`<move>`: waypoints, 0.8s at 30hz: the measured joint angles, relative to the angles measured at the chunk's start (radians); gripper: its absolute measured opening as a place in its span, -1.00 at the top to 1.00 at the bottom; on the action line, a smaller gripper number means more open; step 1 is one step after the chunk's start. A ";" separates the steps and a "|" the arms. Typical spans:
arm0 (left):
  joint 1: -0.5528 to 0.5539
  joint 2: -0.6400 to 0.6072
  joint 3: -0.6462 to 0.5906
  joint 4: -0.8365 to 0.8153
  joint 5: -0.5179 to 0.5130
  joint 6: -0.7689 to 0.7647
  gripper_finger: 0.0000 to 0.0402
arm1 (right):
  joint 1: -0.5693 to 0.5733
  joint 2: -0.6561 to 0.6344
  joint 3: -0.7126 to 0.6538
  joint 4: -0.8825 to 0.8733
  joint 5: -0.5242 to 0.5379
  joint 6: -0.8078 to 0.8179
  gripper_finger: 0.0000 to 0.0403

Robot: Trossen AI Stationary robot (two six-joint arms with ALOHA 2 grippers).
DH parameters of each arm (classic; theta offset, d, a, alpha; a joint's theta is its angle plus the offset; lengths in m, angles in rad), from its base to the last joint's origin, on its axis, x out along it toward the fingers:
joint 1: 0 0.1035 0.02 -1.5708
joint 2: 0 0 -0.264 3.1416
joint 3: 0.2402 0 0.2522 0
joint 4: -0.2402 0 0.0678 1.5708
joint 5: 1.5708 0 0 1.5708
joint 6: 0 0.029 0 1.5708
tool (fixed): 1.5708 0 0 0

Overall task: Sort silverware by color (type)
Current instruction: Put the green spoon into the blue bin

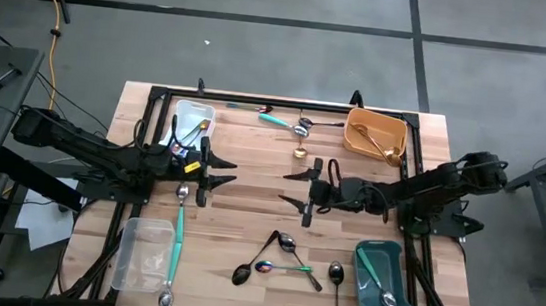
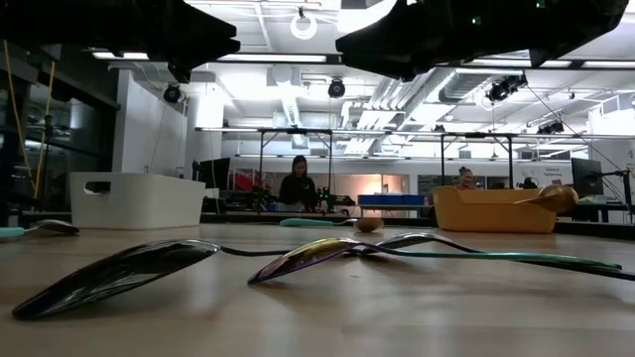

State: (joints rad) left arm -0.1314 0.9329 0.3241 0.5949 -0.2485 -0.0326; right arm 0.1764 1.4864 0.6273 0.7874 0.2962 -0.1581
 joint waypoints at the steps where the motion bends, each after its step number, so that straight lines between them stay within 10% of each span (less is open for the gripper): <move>1: 0.000 0.000 0.000 0.000 0.000 0.000 0.34 | 0.000 0.000 0.000 -0.001 -0.001 0.000 -0.19; 24: 0.000 0.000 0.000 0.000 -0.001 -0.019 0.33 | 0.001 0.000 0.000 -0.008 -0.060 0.026 -0.19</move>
State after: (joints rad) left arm -0.1314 0.9329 0.3237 0.5945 -0.2497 -0.0513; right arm 0.1772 1.4868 0.6273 0.7795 0.2359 -0.1318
